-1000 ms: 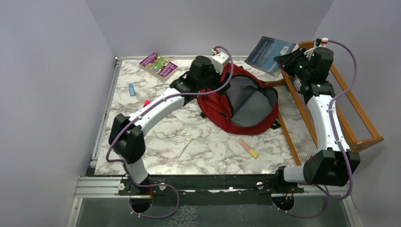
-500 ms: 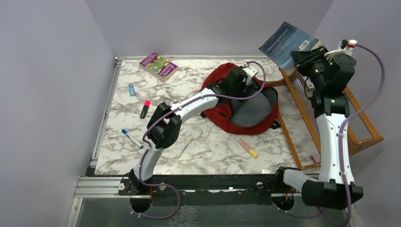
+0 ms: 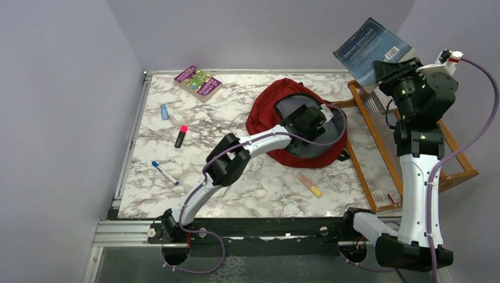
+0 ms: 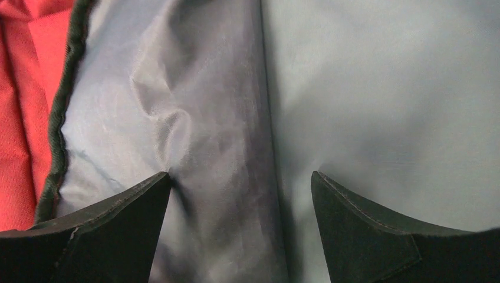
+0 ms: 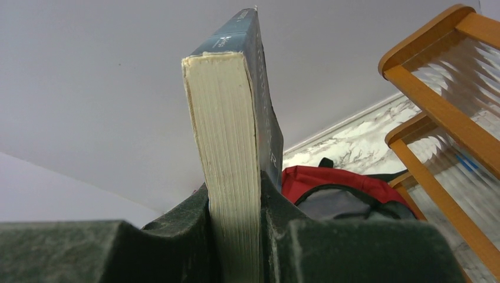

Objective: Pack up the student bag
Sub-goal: Place the book in the student bag.

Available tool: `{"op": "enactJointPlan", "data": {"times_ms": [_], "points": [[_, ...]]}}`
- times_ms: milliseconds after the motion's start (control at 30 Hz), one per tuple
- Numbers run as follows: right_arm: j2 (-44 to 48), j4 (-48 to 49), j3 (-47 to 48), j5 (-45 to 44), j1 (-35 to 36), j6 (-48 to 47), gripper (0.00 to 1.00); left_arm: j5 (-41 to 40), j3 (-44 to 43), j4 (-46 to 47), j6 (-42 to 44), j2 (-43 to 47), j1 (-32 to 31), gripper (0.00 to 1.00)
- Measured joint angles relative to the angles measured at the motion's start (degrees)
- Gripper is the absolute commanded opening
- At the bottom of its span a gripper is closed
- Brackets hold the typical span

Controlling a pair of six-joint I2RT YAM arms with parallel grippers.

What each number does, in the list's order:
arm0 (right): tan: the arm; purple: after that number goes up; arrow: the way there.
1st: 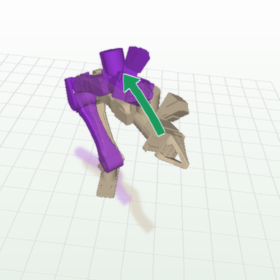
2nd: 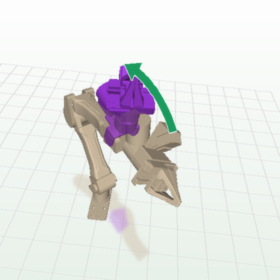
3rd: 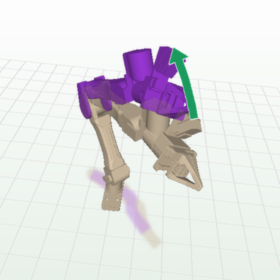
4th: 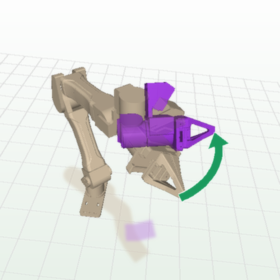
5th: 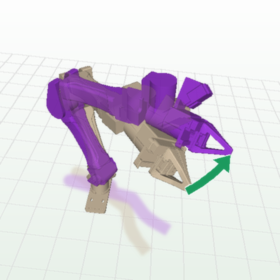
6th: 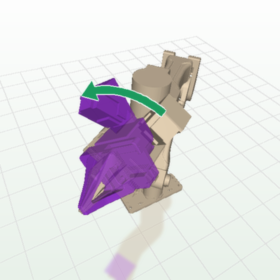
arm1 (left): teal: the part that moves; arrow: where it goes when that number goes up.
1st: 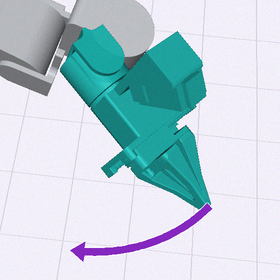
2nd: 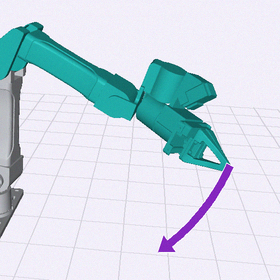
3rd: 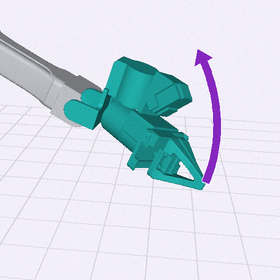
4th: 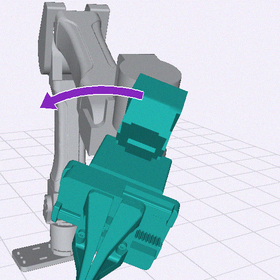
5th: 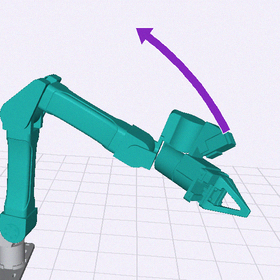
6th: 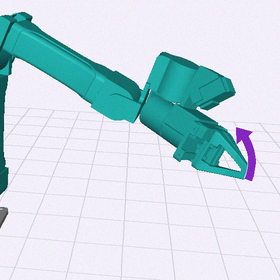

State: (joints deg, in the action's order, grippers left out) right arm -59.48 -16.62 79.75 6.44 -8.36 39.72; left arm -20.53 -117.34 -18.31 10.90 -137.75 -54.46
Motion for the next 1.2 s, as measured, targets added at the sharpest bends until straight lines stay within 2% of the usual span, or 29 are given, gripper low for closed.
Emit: {"op": "enactJointPlan", "data": {"times_ms": [33,200,333,667,933,1200], "points": [[-0.07,-0.11,-0.04,0.0,0.0,-0.13,0.0,-1.22,-0.02,-0.11,0.76,-0.9,-0.22,0.86],[-0.09,-0.13,-0.09,0.02,0.0,-0.35,0.0,-6.01,-0.31,0.2,3.13,-2.82,-0.37,0.66],[-0.09,-0.11,-0.63,0.04,0.0,-0.33,0.0,-9.84,-0.31,0.2,5.16,-2.97,-0.28,0.57],[0.46,-0.04,-8.52,-0.66,0.07,1.31,0.0,-12.57,-0.31,0.26,6.1,-2.97,0.24,0.0],[0.44,-0.57,-11.98,-2.45,0.04,1.44,0.0,-10.78,1.11,-0.33,1.64,1.18,3.06,0.0],[-0.61,-1.4,-12.28,-2.43,0.04,1.18,0.0,-3.67,1.75,-1.33,-6.32,9.03,9.7,0.0]]}}
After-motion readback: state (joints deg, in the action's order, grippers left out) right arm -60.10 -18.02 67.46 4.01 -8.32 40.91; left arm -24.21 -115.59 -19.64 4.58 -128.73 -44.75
